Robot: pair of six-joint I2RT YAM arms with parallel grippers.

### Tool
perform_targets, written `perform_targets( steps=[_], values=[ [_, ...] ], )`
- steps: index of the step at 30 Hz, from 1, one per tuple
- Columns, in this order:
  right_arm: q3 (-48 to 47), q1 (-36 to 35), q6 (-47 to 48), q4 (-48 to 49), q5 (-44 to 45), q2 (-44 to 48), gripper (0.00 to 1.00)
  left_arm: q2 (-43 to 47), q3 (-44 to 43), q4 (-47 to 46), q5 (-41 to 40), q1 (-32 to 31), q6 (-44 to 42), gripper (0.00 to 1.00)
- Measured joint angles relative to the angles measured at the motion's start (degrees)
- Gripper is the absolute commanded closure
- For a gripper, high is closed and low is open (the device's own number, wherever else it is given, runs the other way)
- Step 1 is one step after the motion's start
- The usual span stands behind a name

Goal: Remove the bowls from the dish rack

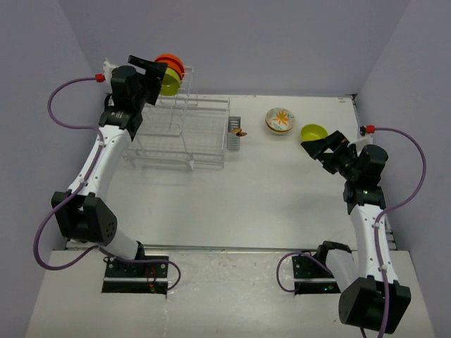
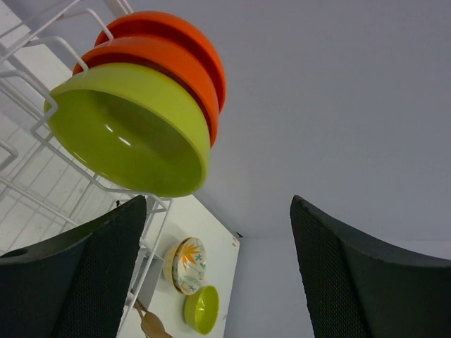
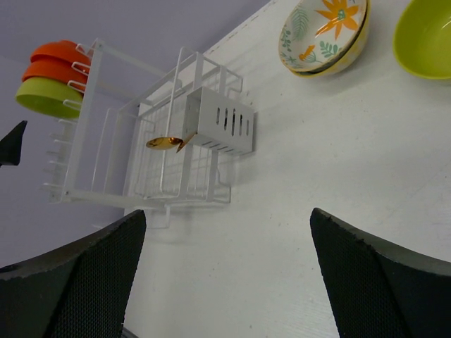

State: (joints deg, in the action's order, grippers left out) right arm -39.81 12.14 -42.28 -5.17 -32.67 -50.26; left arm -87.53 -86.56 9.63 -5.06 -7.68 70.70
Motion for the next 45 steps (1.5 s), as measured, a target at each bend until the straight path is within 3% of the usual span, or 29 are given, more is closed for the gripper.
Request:
perform_targets(
  steps=[2, 8, 10, 13, 16, 18, 24, 26, 27, 45],
  values=[
    [0.0, 0.0, 0.0, 0.2, -0.1, 0.1, 0.01, -1.8, -0.2, -0.2, -1.2, -0.4, 0.7, 0.18],
    [0.0, 0.0, -0.1, 0.5, -0.6, 1.2, 0.01, -5.7, -0.5, -1.2, -4.2, -1.0, 1.2, 0.40],
    [0.0, 0.0, -0.1, 0.5, -0.8, 2.0, 0.01, -6.3, -0.5, -2.7, -4.9, -1.0, 1.2, 0.41],
    [0.0, 0.0, -0.1, 0.7, -0.9, 2.9, 0.01, -7.2, -0.6, -5.1, -5.3, -1.0, 1.1, 0.53],
    [0.0, 0.0, -0.1, 1.0, -0.9, 3.0, 0.01, -8.5, -1.0, -7.0, -5.4, -1.0, 1.1, 0.57],
    [0.0, 0.0, -0.1, 1.0, -0.9, 3.0, 0.01, -9.0, -1.1, -7.7, -5.5, -1.0, 1.1, 0.66],
    [0.1, 0.0, -0.1, 1.0, -0.6, 3.0, 0.01, -9.3, -1.1, -9.8, -6.5, -1.1, 0.7, 0.80],
    [0.3, 0.0, -0.1, 0.9, 0.0, 3.0, 0.01, -9.3, -1.1, -10.4, -7.0, -1.1, 0.4, 0.98],
    [0.4, 0.0, -0.1, 0.9, 0.2, 3.1, 0.01, -9.4, -1.1, -10.9, -6.7, -1.1, 0.7, 1.00],
    [0.9, 0.2, -0.1, 0.9, 2.6, 3.8, 0.01, -6.6, 8.0, -22.6, -6.0, -1.8, 1.9, 1.00]
  ],
)
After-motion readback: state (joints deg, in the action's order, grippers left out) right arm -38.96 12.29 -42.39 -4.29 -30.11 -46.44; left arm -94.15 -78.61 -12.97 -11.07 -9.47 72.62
